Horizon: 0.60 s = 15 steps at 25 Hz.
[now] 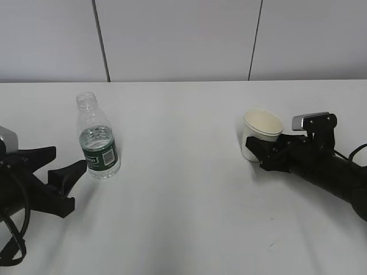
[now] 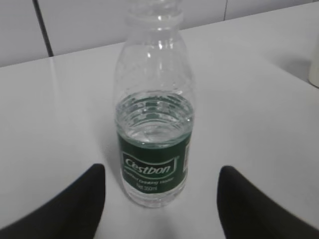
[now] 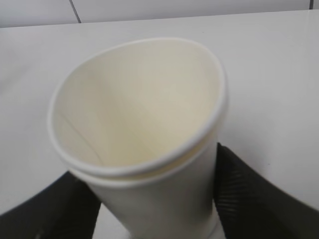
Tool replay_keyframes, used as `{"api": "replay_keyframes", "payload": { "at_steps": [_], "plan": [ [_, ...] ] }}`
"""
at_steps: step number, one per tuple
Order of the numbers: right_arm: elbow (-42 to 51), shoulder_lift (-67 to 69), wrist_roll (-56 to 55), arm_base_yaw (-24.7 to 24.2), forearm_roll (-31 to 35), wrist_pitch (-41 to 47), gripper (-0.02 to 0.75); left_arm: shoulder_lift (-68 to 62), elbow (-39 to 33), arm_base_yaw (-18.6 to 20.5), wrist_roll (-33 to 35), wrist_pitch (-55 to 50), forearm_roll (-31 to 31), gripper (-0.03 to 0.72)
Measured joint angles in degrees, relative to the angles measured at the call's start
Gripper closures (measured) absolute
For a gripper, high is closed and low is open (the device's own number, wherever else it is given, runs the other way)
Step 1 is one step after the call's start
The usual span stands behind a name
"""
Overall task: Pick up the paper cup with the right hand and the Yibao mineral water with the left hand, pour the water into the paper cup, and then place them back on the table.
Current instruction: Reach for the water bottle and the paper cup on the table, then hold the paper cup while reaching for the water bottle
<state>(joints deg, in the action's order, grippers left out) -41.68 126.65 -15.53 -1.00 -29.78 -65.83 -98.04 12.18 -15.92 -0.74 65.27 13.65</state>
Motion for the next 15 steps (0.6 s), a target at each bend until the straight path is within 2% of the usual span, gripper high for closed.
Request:
{"api": "replay_keyframes", "payload": {
  "at_steps": [9,15],
  "plan": [
    [-0.1,0.0,-0.28,0.0,-3.01,-0.09,0.229,0.0,0.32,0.0,0.0,0.02,1.31,0.239],
    [-0.1,0.0,-0.28,0.0,-3.85,-0.09,0.23,-1.16,3.82,0.0,0.0,0.14,1.13,0.111]
  ]
}}
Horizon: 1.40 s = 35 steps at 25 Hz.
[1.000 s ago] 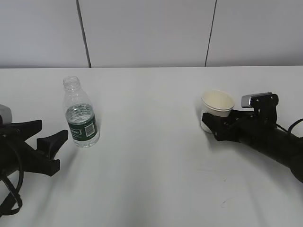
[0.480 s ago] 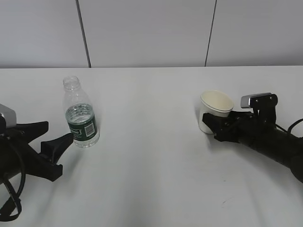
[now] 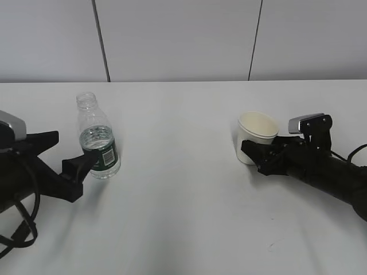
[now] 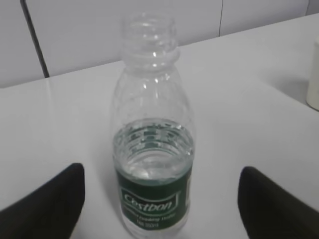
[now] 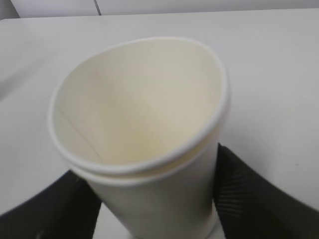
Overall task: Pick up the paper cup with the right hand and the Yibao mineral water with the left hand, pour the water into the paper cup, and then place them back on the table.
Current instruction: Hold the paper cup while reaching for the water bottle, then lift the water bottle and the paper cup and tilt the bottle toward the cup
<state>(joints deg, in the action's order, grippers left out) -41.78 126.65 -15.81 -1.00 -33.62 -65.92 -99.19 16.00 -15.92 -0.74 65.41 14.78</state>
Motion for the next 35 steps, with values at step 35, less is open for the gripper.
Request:
{"api": "replay_keyframes", "payload": {
  "at_steps": [35],
  "plan": [
    [0.0,0.0,-0.07,0.0,-5.44,-0.17,0.232,-18.36,16.2,-0.02,-1.3,0.39,0.31,0.328]
  ]
}}
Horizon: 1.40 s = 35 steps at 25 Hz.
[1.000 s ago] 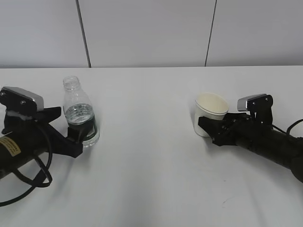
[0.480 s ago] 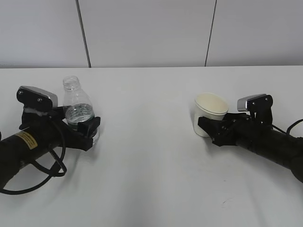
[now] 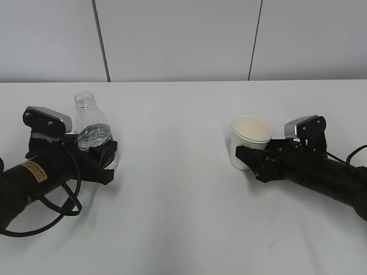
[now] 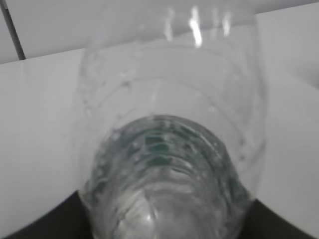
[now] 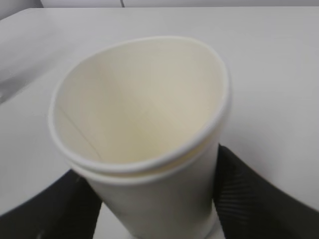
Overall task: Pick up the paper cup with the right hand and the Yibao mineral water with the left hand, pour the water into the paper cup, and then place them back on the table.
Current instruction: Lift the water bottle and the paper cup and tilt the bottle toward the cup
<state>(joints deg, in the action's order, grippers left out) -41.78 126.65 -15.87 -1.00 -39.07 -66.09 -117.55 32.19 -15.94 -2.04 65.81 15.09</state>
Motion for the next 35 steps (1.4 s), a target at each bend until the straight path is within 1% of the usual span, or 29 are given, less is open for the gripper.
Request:
{"api": "replay_keyframes", "payload": {
  "at_steps": [9,17,20,24,31,35],
  "plan": [
    [0.0,0.0,-0.49,0.0,-6.99,-0.49,0.233,0.49,0.0,0.0,0.0,-0.66,4.31,0.335],
    [-0.06,-0.76,-2.87,0.17,-13.3,-0.12,0.235,4.66,0.0,0.0,0.0,-2.19,7.92,0.335],
    [-0.13,-1.16,-3.75,1.34,-14.52,-0.12,0.235,6.19,0.0,0.0,-0.05,-3.51,9.72,0.335],
    [-0.2,-1.16,-3.98,4.12,-15.56,-0.12,0.235,8.38,0.0,0.0,-0.19,-8.68,12.44,0.335],
    [-1.45,-1.75,-7.14,7.62,-17.86,-0.07,0.235,14.03,0.0,-0.44,-0.19,-17.66,13.98,0.335],
    [-3.2,-3.24,-9.29,9.9,-19.61,1.38,0.235,16.28,0.0,-0.68,-0.19,-21.67,15.36,0.335]
  ]
}}
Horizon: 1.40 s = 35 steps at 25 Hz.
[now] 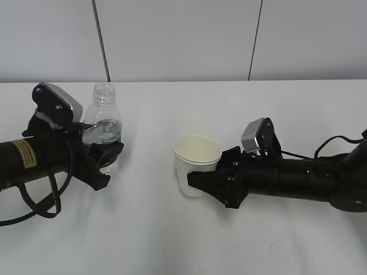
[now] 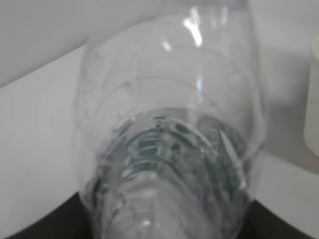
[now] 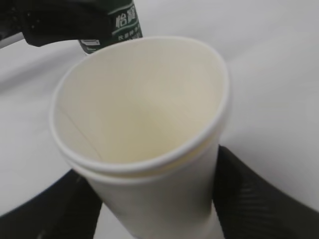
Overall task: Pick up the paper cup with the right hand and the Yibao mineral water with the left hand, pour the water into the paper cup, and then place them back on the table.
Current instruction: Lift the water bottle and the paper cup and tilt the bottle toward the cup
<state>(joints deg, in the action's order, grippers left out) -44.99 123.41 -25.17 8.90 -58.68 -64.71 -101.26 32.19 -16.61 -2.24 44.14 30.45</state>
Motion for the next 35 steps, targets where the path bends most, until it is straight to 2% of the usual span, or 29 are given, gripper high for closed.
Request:
{"api": "replay_keyframes", "payload": {
  "at_steps": [8,14,25,35],
  "plan": [
    [-4.53,-0.19,-5.29,3.92,-3.34,3.42,0.235,4.49,0.08,0.0,0.0,-8.17,2.42,0.336],
    [-6.6,-0.19,-7.74,5.51,-4.78,4.98,0.236,6.79,2.99,-0.23,0.0,-17.48,4.77,0.338],
    [-7.3,-0.19,-8.77,5.51,-5.58,6.07,0.236,7.8,10.76,-6.88,0.0,-35.19,8.35,0.338],
    [-8.86,-0.19,-9.83,5.51,-6.19,8.51,0.236,7.8,16.18,-11.63,0.0,-49.32,14.65,0.35]
  ]
}}
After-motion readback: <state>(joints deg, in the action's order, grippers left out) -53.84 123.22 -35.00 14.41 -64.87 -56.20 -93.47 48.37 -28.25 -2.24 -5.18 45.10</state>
